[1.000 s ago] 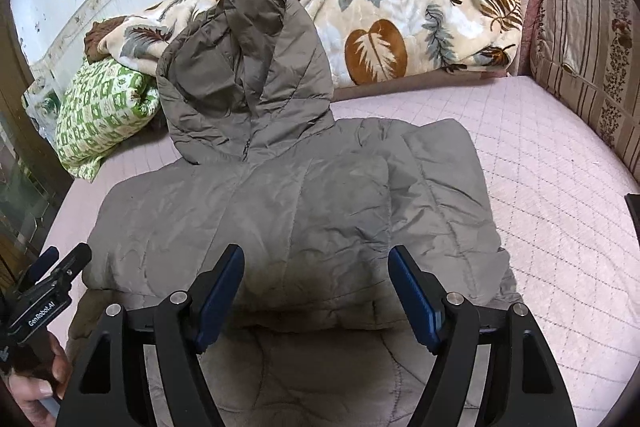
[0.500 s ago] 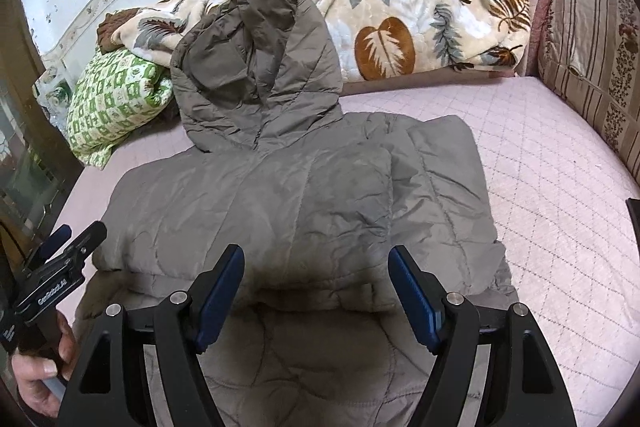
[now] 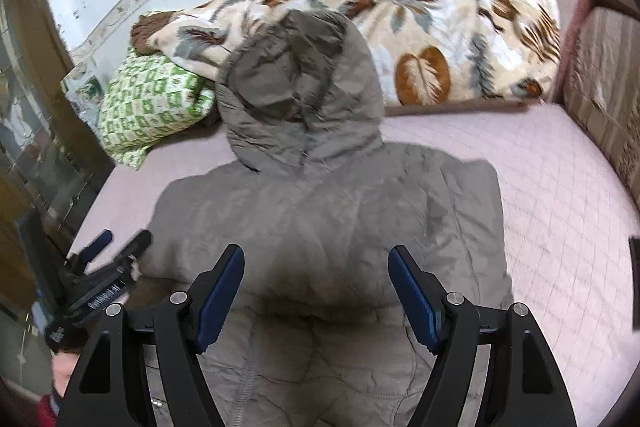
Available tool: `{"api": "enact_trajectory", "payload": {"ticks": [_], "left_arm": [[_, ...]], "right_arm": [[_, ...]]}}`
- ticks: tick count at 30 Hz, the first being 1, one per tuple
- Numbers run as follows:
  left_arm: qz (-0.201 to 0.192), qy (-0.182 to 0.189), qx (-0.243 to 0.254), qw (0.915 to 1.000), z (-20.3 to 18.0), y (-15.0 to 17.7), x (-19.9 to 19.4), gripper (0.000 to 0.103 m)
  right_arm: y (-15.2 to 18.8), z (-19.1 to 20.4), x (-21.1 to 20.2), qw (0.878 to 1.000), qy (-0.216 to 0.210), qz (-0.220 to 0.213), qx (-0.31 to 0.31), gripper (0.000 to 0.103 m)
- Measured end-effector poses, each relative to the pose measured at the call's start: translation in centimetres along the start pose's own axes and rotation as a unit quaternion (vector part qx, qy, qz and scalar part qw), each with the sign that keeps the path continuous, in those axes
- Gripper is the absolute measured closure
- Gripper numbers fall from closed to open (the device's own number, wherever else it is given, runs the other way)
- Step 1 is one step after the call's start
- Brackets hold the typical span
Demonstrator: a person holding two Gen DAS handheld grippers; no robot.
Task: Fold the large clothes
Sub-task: 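Reach the right tool to the grey hood and grasp it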
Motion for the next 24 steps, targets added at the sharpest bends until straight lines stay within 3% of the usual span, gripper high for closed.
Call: {"api": "enact_trajectory", "payload": {"ticks": [7, 12, 17, 24], "left_arm": [[0.009, 0.006, -0.025, 0.9996, 1.1, -0.2, 0.7, 0.003], [0.025, 0.008, -0.032, 0.9991, 1.3, 0.0, 1.9, 0.003], [0.031, 0.009, -0.018, 0.9993, 0.7, 0.3, 2.5, 0.003], [0.041, 0.017, -0.017, 0.9989, 0.5, 0.5, 3.7, 0.003]], "right_arm": [[-7.7, 1.2, -0.9, 0.999, 0.011, -0.001, -0.042, 0.022], [-14.4, 2.2, 1.3, 0.998, 0.012, -0.01, -0.062, 0.02], [-20.6, 3.7, 6.9, 0.993, 0.04, -0.005, -0.113, 0.019], [-25.8, 4.5, 14.2, 0.985, 0.055, 0.013, -0.161, 0.019]]}}
Point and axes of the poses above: each gripper's, at about its wrist camera, not at the fingertips, and x roughly the way its jaws point, z to its left, y to its underside, the point moved 3 cm from there along x, roughly the way its jaws point, and after that the axes turned 3 degrees about x, right-handed, at the moved point
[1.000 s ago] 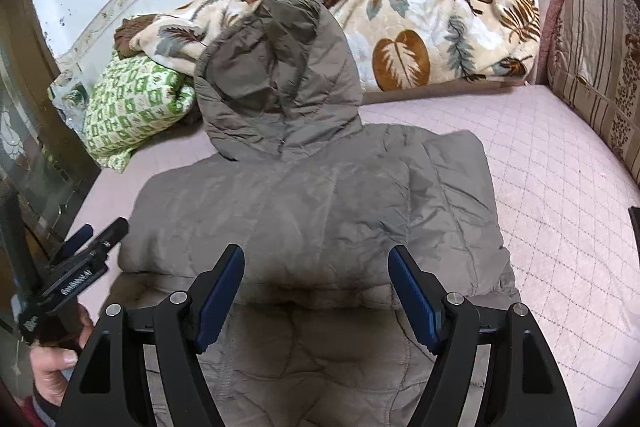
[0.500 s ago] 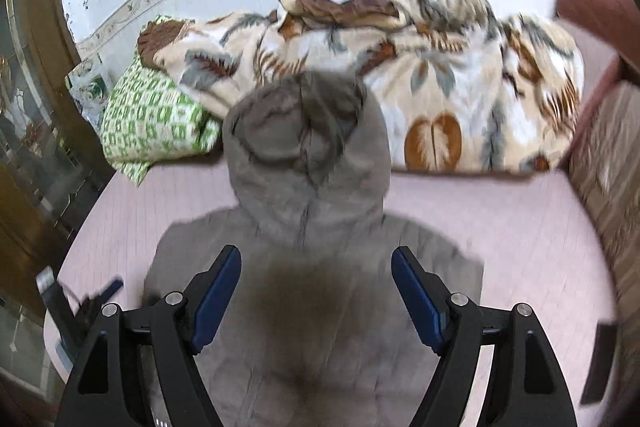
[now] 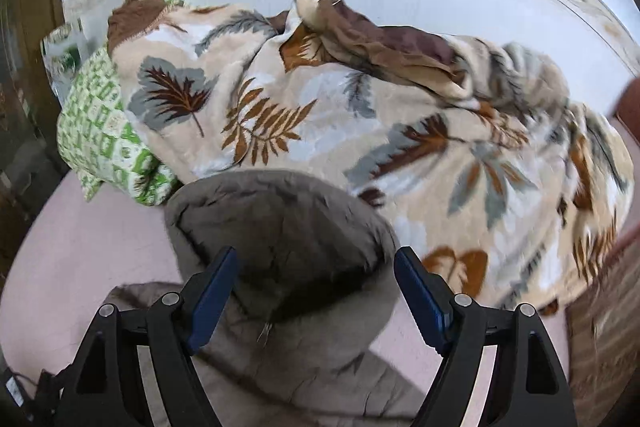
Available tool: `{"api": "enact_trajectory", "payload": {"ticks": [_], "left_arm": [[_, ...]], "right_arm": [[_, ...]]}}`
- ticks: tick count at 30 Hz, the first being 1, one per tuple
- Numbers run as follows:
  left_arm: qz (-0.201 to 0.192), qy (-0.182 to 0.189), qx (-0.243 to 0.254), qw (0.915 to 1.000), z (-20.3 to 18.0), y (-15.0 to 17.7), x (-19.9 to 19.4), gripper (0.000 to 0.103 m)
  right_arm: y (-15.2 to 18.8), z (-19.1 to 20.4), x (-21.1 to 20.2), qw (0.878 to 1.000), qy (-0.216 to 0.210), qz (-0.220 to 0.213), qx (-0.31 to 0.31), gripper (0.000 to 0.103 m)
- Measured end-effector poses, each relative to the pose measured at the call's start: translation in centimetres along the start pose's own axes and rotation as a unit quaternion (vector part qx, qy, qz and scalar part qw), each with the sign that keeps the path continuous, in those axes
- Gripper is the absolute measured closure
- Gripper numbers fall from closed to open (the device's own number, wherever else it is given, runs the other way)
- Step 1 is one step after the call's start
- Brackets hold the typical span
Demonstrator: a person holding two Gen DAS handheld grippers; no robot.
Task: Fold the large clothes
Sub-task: 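Reach the right tool to the grey hood and grasp it, then lift the hood with the right tool and fold it over the jacket body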
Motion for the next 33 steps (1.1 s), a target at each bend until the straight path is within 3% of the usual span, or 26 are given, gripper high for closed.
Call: {"api": "enact_trajectory", "payload": {"ticks": [3, 8, 9, 11, 15, 26, 31, 33], "left_arm": [[-0.001, 0.003, 0.004, 1.0, -0.1, 0.0, 0.3, 0.003], [0.002, 0.005, 0.0, 1.0, 0.1, -0.2, 0.9, 0.003], [0.003, 0.006, -0.003, 1.0, 0.2, -0.2, 1.0, 0.003], [0.005, 0.006, -0.01, 0.9999, 0.5, -0.3, 1.3, 0.003], [0.005, 0.002, -0.016, 0.9999, 0.8, -0.4, 1.0, 0.003], [-0.025, 0.003, -0.046, 0.9986, 2.7, -1.6, -1.8, 0.003], [-0.029, 0.001, -0.072, 0.997, 4.4, -1.8, -2.5, 0.003], [-0.029, 0.006, -0.08, 0.9963, 4.7, -1.8, -2.6, 0.003]], "right_arm": [[-1.2, 0.3, 2.7, 0.999, 0.01, 0.011, -0.032, 0.019], [-1.4, -1.2, 7.5, 0.996, 0.064, 0.032, -0.055, 0.019], [-0.9, -1.7, 8.0, 0.997, 0.056, 0.036, -0.045, 0.036], [0.3, -2.1, 8.5, 0.998, 0.019, 0.047, -0.028, 0.085], [2.2, -1.8, 6.5, 0.999, 0.027, 0.026, -0.036, 0.092], [8.7, 3.0, -5.9, 0.996, 0.003, -0.039, -0.075, 0.095], [15.3, 5.0, -11.6, 0.994, -0.013, -0.051, -0.094, 0.095], [18.5, 5.5, -12.0, 0.995, -0.024, -0.041, -0.091, 0.095]]}}
Point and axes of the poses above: each gripper's, at about its wrist camera, not at the fingertips, and x roughly the way its jaws point, z to its left, y to its underside, the point moved 3 cm from there along x, roughly the way its jaws point, and after that the axes turned 3 degrees about x, right-handed, at the moved point
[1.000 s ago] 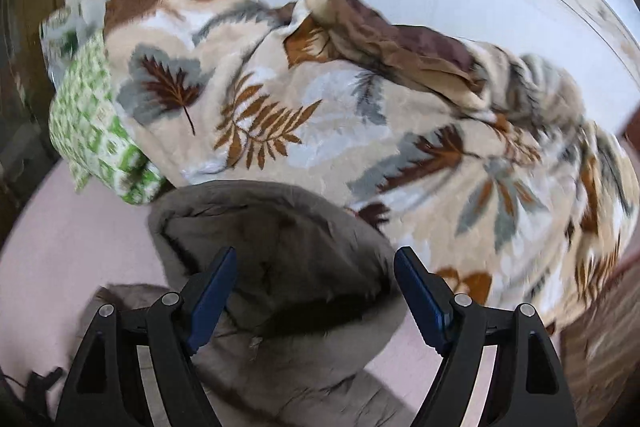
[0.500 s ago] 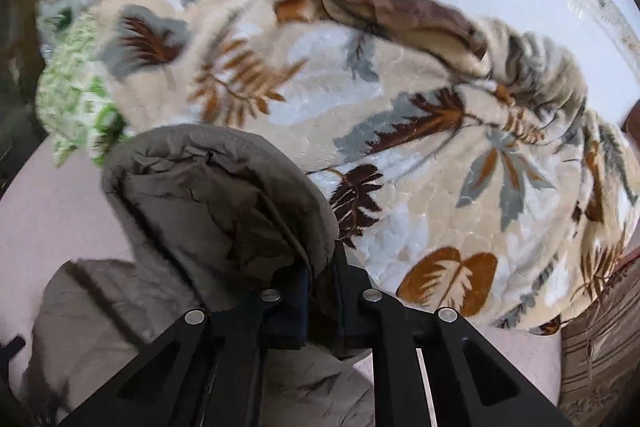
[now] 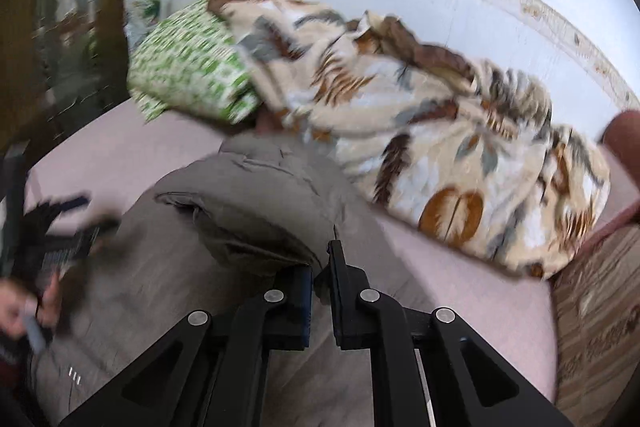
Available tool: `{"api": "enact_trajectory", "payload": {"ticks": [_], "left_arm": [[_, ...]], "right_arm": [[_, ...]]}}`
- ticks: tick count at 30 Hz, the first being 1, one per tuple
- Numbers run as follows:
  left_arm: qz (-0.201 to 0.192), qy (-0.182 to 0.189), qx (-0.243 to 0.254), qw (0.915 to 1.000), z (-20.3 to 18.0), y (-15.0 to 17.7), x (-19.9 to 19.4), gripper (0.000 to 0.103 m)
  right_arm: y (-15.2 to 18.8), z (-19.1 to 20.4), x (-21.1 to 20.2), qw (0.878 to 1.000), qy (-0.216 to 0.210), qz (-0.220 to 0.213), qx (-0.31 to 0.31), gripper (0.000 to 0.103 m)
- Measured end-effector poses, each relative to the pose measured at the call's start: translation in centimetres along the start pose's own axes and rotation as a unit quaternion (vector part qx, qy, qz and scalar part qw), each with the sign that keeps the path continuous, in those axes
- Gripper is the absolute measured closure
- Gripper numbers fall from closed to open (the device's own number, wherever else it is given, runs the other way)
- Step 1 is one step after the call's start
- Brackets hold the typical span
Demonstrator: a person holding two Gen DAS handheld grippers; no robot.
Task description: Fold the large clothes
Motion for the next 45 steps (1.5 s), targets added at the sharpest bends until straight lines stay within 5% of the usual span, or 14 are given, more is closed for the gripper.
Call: {"api": "enact_trajectory", "payload": {"ticks": [6, 10, 15, 20, 25, 27, 30, 37, 41, 45], "left_arm": [[0.002, 0.007, 0.015, 0.9999, -1.1, 0.3, 0.2, 0.003], [0.009, 0.009, 0.032, 0.9994, -2.2, 0.7, 0.8, 0.003], [0.019, 0.006, 0.052, 0.9985, -3.1, 1.2, 1.9, 0.003], [0.019, 0.017, 0.057, 0.998, -3.9, 1.3, 2.4, 0.003], [0.003, 0.032, 0.058, 0.9978, -4.9, 1.0, 2.2, 0.003], [-0.001, 0.031, 0.058, 0.9978, -5.3, 1.0, 2.5, 0.003], [0.006, 0.028, 0.055, 0.9981, -5.9, 1.2, 3.4, 0.003], [0.029, 0.012, 0.09, 0.9954, -7.1, 2.6, 5.2, 0.003], [0.09, -0.029, 0.131, 0.9868, -7.3, 4.3, 7.8, 0.003], [0.109, -0.027, 0.128, 0.9854, -6.8, 4.8, 8.2, 0.003]], "right_arm": [[10.0, 2.5, 4.9, 0.998, 0.003, 0.065, 0.012, 0.095], [13.6, 2.9, 9.2, 0.996, 0.023, 0.087, 0.014, 0.095], [13.4, 2.3, 9.6, 0.997, 0.013, 0.073, 0.03, 0.085], [12.8, 1.7, 7.8, 0.996, -0.04, 0.071, 0.047, 0.071], [10.4, 1.1, 3.3, 0.995, -0.085, 0.012, 0.054, 0.06], [9.4, -0.1, 2.5, 0.992, -0.085, -0.022, 0.086, 0.049], [8.6, -2.3, 3.3, 0.984, -0.044, -0.053, 0.165, 0.049], [9.5, -2.1, 8.4, 0.978, -0.021, -0.016, 0.208, 0.049], [10.5, -1.5, 10.2, 0.979, -0.014, 0.024, 0.202, 0.048], [12.1, -1.7, 11.7, 0.976, -0.017, 0.057, 0.21, 0.047]]}}
Point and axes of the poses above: each gripper's, at about its wrist camera, not at the fingertips, and x roughly the way its jaws point, z to its left, y to its underside, the point moved 3 cm from there along x, roughly the way its jaws point, and after that the axes turned 3 degrees about x, right-handed, at the moved point
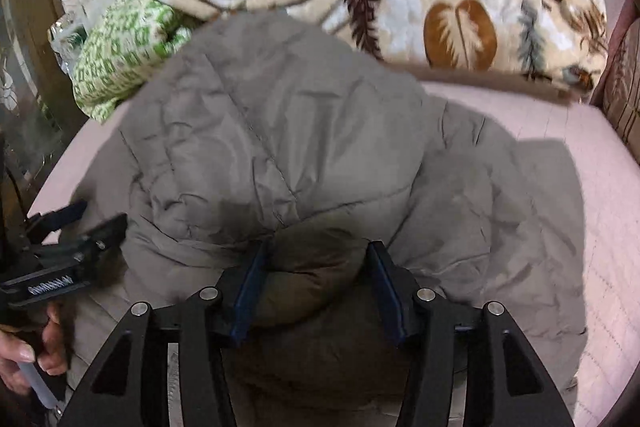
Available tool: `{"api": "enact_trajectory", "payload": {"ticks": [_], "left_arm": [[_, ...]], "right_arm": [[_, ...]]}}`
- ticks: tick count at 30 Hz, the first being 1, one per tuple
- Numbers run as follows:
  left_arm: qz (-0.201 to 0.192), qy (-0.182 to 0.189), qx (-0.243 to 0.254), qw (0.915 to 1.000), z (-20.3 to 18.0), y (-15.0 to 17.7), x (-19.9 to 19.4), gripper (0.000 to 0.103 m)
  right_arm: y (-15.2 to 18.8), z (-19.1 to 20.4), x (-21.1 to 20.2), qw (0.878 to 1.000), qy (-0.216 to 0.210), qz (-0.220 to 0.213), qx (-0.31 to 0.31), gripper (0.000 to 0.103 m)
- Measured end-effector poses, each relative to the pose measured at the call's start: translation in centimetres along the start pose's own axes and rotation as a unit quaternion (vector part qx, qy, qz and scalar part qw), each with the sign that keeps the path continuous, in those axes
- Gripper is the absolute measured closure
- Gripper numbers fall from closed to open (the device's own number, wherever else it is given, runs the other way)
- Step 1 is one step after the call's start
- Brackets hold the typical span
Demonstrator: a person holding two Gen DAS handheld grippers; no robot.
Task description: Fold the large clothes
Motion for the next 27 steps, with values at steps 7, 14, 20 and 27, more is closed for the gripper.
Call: {"api": "enact_trajectory", "payload": {"ticks": [7, 14, 20, 27], "left_arm": [[0.007, -0.007, 0.009, 0.9999, -0.1, 0.5, 0.2, 0.003], [-0.011, 0.001, 0.001, 0.9999, 0.1, 0.2, -0.9, 0.003], [-0.07, 0.011, -0.004, 0.9975, 0.1, -1.0, -4.2, 0.003], [-0.102, 0.048, 0.019, 0.9934, -2.1, -1.1, -5.2, 0.003]], "right_arm": [[0.4, -0.1, 0.2, 1.0, 0.007, 0.007, -0.006, 0.046], [-0.3, -0.2, -1.2, 1.0, 0.001, 0.003, 0.01, 0.045], [-1.6, 0.4, -3.9, 0.999, 0.0, -0.047, 0.009, 0.045], [-1.3, 2.9, -3.8, 0.997, -0.031, -0.072, -0.019, 0.045]]}}
Point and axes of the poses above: each gripper's, at about its wrist camera, not at the fingertips, and x roughly the way its jaws point, z to its left, y to its underside, the point moved 3 cm from there along x, roughly the way its jaws point, and after that the axes turned 3 degrees about x, right-handed, at the moved point
